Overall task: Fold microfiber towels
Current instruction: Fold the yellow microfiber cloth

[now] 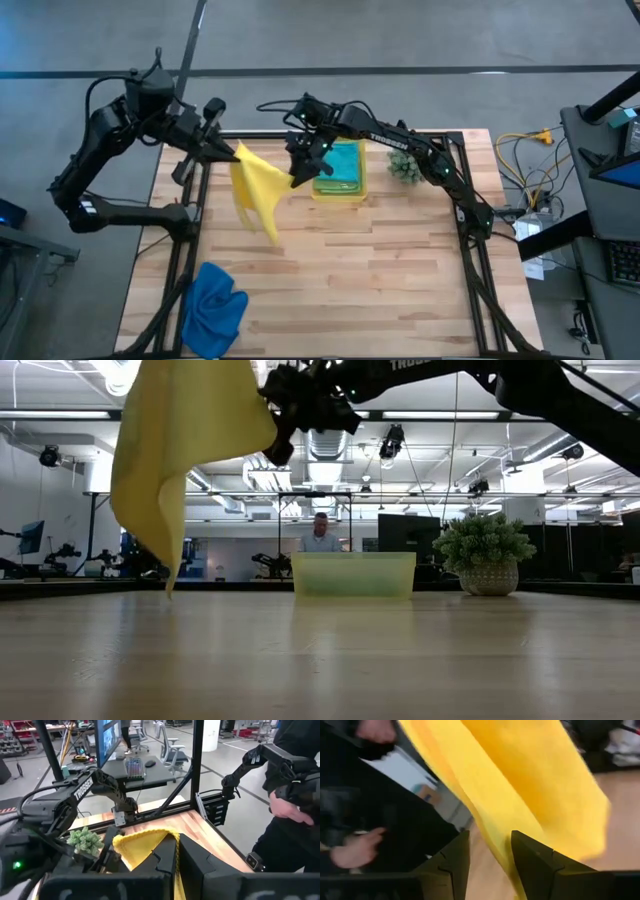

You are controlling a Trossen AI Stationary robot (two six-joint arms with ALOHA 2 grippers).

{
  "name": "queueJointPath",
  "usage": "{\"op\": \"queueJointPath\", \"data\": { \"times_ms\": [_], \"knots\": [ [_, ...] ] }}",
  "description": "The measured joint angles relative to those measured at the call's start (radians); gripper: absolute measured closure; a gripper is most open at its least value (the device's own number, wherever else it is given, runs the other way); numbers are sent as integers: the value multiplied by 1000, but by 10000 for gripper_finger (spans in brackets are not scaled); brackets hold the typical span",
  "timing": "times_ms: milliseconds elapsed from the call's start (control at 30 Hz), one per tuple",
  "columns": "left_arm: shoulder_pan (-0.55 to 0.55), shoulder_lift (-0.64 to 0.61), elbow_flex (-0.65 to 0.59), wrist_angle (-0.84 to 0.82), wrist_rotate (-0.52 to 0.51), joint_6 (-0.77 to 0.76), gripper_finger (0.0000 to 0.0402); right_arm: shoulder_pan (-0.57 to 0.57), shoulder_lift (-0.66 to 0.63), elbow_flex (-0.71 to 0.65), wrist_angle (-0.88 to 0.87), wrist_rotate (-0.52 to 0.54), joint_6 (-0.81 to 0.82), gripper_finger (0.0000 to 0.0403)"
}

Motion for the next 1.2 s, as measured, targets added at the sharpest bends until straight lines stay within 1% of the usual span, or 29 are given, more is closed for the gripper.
{"op": "queueJointPath", "data": {
  "times_ms": [67,167,300,367,467,567,600,733,800,900,967,1033,1133,1200],
  "knots": [
    [0,0,0,0,-2,0,401,0,0,0,-37,43,-30,265],
    [0,3,0,0,-6,0,402,4,0,0,-44,84,-43,266],
    [0,10,0,1,-23,1,401,12,-1,-1,-43,197,-50,267],
    [0,10,0,1,-32,2,401,16,-1,-1,-45,245,-58,274],
    [0,9,0,1,-52,2,402,18,-2,-1,-45,335,-66,310],
    [0,9,0,1,-59,2,401,18,-11,-2,-45,362,-87,368],
    [0,8,1,1,-65,2,402,18,-18,-2,-46,369,-93,381],
    [0,4,2,1,-103,3,402,15,-68,-2,-99,452,-109,393],
    [0,2,2,1,-124,3,402,14,-108,-2,-161,528,-136,394],
    [0,1,2,1,-153,18,401,17,-187,-2,-264,668,-176,394],
    [0,2,2,2,-182,54,402,17,-241,-2,-332,753,-189,394],
    [0,3,1,2,-232,101,401,17,-292,-2,-394,827,-188,394],
    [0,15,1,5,-336,151,402,16,-364,-2,-455,923,-159,394],
    [0,29,1,6,-375,182,402,16,-414,-2,-481,1001,-134,394]
  ]
}}
